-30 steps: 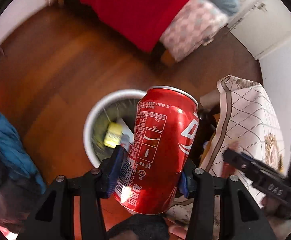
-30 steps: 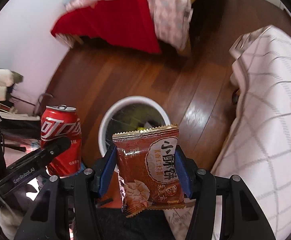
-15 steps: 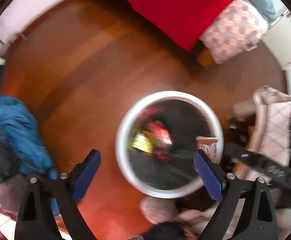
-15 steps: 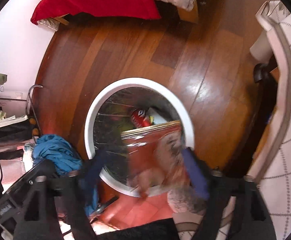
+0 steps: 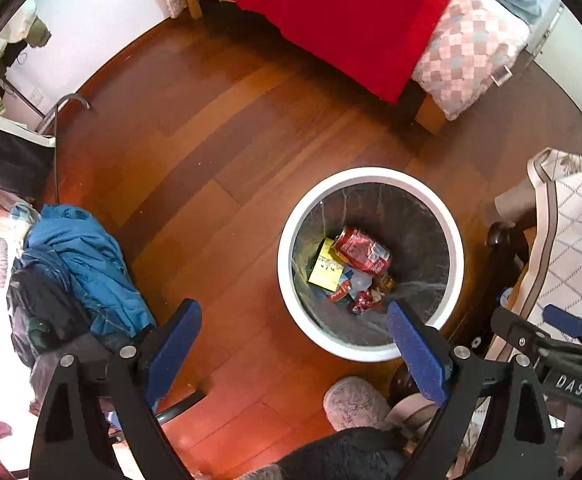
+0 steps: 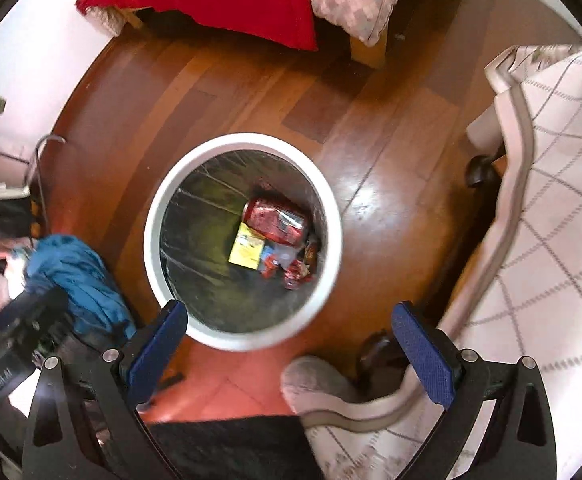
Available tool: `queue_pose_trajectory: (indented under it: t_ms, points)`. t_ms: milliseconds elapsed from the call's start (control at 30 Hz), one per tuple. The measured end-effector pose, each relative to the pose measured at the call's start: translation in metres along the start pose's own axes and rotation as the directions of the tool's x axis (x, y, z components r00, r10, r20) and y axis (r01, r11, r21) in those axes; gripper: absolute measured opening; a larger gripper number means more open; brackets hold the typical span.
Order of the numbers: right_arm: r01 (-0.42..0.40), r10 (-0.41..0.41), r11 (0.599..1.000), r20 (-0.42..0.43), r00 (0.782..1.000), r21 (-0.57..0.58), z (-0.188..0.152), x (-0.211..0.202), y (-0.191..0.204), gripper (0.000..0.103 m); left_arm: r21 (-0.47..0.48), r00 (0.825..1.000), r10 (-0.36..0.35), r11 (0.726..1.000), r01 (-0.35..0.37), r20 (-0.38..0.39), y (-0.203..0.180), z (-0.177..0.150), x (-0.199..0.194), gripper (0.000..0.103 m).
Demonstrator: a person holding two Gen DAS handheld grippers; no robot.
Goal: Collect trash
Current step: 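Carry can and packet over the bin and open both tools, then swing both tools back toward the table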
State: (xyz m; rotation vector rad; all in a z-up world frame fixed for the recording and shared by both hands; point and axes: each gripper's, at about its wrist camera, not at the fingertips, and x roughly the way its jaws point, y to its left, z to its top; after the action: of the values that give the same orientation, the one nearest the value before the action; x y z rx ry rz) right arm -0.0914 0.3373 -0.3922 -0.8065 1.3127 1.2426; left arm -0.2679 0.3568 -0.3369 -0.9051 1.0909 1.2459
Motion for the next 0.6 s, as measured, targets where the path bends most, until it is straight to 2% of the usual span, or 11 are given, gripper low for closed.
queue_pose_trajectory:
  t_ms: [167,400,600]
  points:
    - [0.035,-0.034,0.999,0.013,0.999,-0.037,-0.017,-0.023,0.002,0.103,0.012,1.0,0.0,1.0,0.0,0.015,-0.004,-0.011,-0.017,0.095]
    - [0.018,-0.017,0.998,0.035,0.999,-0.055,-0.037,-0.059,0.006,0.103,0.027,0.999,0.002,1.0,-0.003,0.046,-0.006,-0.025,-0.053,0.095]
    - [-0.022,0.027,0.998,0.088,0.996,-0.061,-0.058,-0.103,0.011,0.103,0.038,0.993,-0.004,0.999,-0.001,0.119,-0.008,-0.041,-0.105,0.095]
